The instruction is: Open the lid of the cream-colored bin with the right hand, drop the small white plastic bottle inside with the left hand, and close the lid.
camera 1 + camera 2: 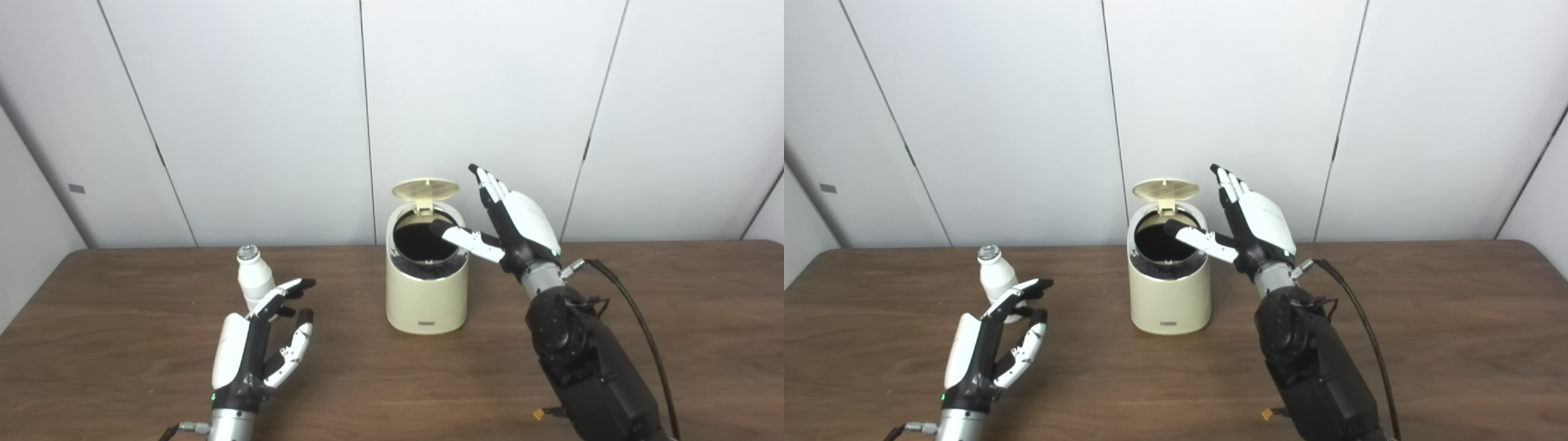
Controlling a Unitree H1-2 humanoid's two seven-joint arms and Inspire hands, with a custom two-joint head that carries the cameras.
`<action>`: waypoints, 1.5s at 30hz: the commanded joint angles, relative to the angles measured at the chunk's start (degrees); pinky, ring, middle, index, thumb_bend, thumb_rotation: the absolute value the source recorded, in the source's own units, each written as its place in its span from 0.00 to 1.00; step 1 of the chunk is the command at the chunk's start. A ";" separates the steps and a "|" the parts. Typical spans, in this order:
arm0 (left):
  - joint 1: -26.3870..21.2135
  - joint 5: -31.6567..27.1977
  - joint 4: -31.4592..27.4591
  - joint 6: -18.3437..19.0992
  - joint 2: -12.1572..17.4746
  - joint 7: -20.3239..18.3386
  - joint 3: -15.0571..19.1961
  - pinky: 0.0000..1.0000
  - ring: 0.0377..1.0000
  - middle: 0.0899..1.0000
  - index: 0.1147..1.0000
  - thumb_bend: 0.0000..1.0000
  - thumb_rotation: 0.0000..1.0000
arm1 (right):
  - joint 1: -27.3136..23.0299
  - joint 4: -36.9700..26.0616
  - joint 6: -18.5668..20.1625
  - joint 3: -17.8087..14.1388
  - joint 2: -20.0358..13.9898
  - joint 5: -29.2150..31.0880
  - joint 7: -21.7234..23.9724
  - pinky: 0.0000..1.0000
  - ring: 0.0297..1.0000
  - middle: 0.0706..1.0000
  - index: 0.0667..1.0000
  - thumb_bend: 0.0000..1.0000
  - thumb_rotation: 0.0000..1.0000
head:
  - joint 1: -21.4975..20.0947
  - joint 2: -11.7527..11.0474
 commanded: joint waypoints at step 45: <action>1.19 -2.32 -0.46 -3.60 0.30 1.96 1.29 0.65 0.75 0.77 0.75 0.20 0.63 | 24.75 6.88 -43.99 -13.90 -0.56 10.34 -25.96 0.62 0.74 0.75 0.72 0.27 0.47 | 0.80 -1.25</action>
